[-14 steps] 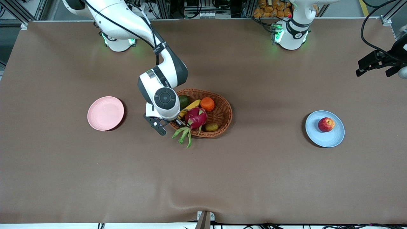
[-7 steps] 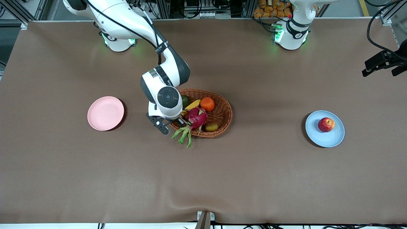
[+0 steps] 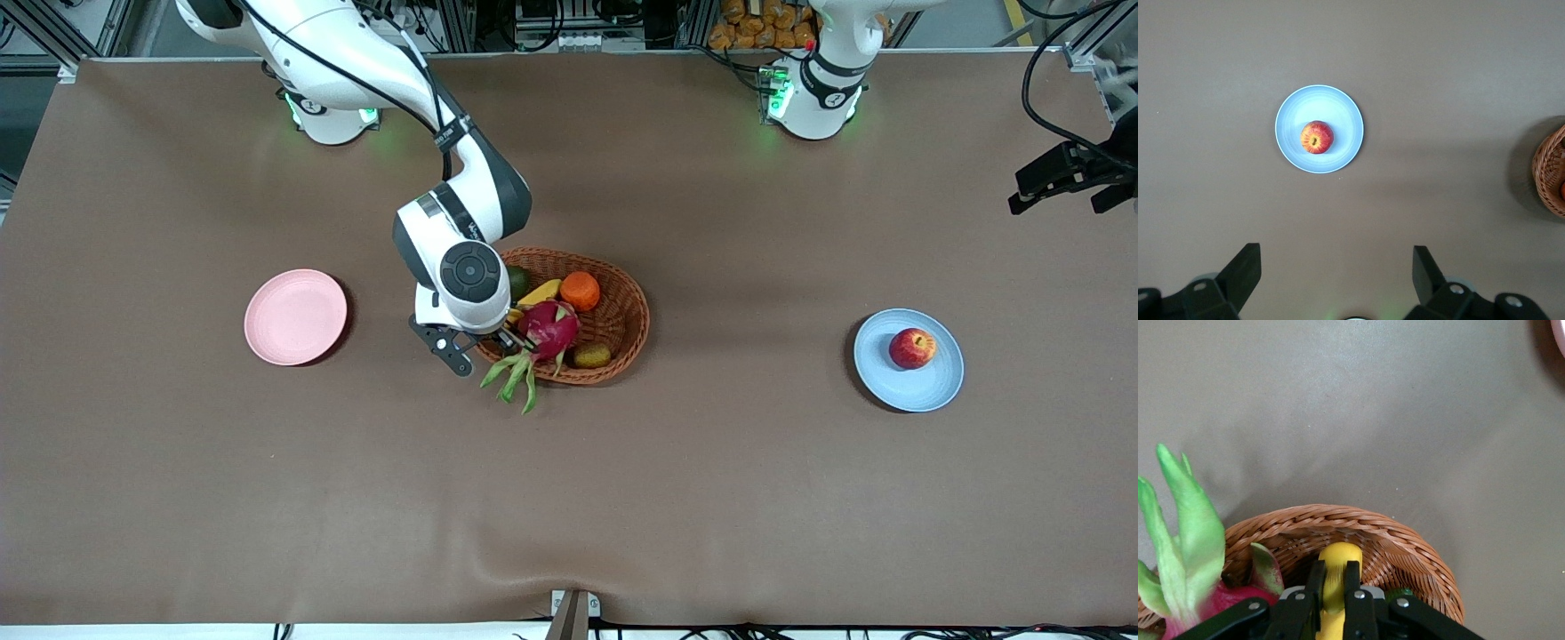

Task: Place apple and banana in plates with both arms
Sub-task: 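Lift the banana with the right gripper and carry it over the pink plate, then lower the banana onto the pink plate and open the right gripper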

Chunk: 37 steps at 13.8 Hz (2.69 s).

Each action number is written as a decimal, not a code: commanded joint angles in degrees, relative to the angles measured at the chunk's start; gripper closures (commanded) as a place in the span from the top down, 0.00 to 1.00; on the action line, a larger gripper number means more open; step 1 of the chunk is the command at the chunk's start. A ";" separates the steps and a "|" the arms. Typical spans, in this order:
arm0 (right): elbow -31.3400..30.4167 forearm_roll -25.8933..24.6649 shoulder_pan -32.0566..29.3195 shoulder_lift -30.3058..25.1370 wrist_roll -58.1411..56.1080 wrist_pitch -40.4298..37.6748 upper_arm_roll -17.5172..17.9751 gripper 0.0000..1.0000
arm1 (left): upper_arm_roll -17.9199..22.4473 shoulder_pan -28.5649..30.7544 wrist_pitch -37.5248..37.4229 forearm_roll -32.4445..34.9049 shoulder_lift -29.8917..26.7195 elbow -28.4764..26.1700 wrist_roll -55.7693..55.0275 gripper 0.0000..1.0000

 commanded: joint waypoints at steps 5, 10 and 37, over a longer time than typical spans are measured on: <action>2.52 0.33 -0.56 -4.27 -4.66 -7.02 -0.28 0.00 | -1.38 0.49 -0.24 -0.72 0.01 0.89 0.34 1.00; 3.15 -0.81 -5.29 -11.65 -19.93 -18.37 -0.81 0.00 | -2.26 0.22 -0.68 -0.55 0.10 0.89 0.17 1.00; -26.14 -12.07 -31.59 -19.84 -66.91 5.90 -0.99 1.00 | -2.96 0.05 -0.68 -0.63 0.89 0.89 -0.18 1.00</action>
